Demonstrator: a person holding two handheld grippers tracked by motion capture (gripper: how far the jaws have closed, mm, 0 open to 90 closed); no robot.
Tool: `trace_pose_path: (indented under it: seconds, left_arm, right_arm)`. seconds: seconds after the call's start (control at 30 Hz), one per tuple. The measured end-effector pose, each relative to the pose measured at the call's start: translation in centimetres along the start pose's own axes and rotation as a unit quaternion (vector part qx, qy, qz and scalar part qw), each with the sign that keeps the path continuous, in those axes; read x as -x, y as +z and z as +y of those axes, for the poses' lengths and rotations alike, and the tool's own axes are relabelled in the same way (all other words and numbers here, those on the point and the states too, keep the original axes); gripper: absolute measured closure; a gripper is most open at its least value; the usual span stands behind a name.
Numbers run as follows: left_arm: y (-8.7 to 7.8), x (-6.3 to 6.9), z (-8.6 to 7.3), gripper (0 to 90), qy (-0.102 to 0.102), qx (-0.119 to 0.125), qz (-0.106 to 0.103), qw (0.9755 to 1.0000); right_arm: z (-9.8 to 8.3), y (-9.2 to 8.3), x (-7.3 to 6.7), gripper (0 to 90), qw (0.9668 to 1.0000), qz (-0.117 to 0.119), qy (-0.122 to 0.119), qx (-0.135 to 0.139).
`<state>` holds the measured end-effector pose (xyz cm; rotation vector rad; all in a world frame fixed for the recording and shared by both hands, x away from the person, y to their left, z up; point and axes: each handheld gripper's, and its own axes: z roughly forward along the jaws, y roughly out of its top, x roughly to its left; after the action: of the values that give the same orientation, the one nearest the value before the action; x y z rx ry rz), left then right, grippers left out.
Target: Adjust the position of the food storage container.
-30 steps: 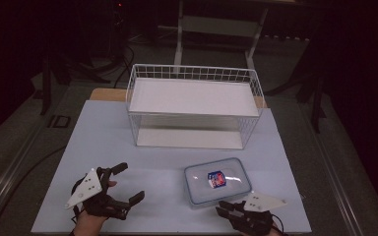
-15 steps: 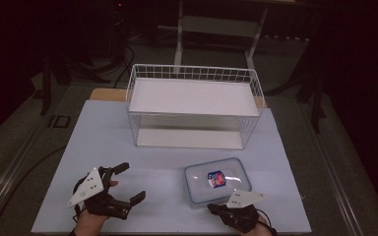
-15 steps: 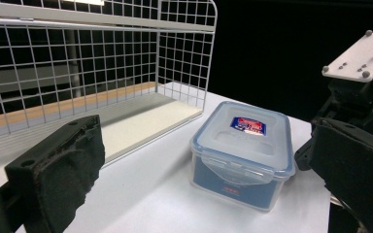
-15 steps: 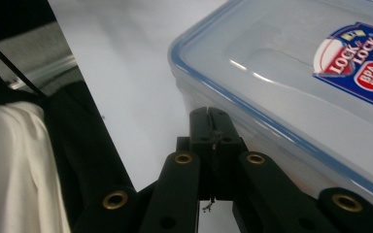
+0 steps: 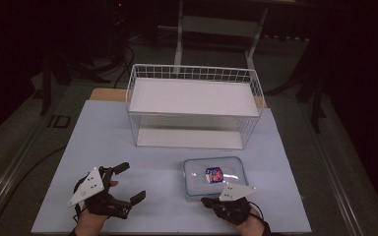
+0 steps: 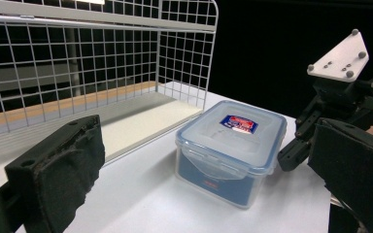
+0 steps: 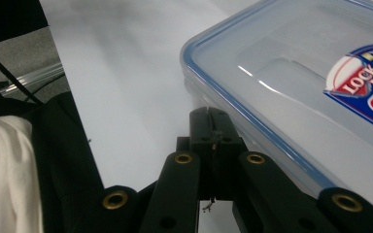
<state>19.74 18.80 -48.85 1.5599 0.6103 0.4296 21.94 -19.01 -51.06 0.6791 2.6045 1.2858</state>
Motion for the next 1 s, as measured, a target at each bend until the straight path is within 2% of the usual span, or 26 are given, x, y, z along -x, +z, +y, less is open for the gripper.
trace_pose_path:
  seconds: [0.37, 0.5, 0.57, 0.67, 0.77, 0.87, 1.0]
  left_arm:
    - [0.0, 0.0, 0.0, 0.0, 0.000, -0.001, -0.002, 1.0000]
    - [0.1, 0.0, -0.1, 0.0, 0.001, -0.003, -0.003, 1.0000]
    - [0.1, 0.0, -0.1, 0.0, 0.001, -0.003, -0.003, 1.0000]
    - [0.1, 0.0, -0.1, 0.0, -0.001, -0.004, -0.002, 1.0000]
    - [0.1, 0.0, -0.1, 0.0, 0.000, -0.004, -0.002, 1.0000]
    - [0.2, 0.0, -0.1, 0.0, 0.001, -0.004, -0.002, 1.0000]
    - [0.2, -0.1, -0.2, 0.0, -0.001, -0.005, -0.001, 1.0000]
  right_arm:
    - [0.9, 1.1, 0.7, 89.9, 1.0000, 0.000, -0.004, 0.001]
    - [1.1, 1.4, 0.8, 89.9, 1.0000, 0.001, 0.005, 0.002]
    - [1.2, 1.2, 0.8, 89.9, 0.9999, 0.006, 0.008, 0.004]
    - [1.6, 0.0, 0.6, 89.9, 0.9999, 0.002, -0.003, 0.017]
    - [1.8, -1.6, 1.3, 89.9, 0.9994, -0.016, 0.000, 0.031]
    - [1.7, -3.1, 2.4, 89.9, 0.9982, -0.037, 0.014, 0.045]
    - [0.9, -5.4, 4.4, 90.0, 0.9946, -0.088, 0.024, 0.049]
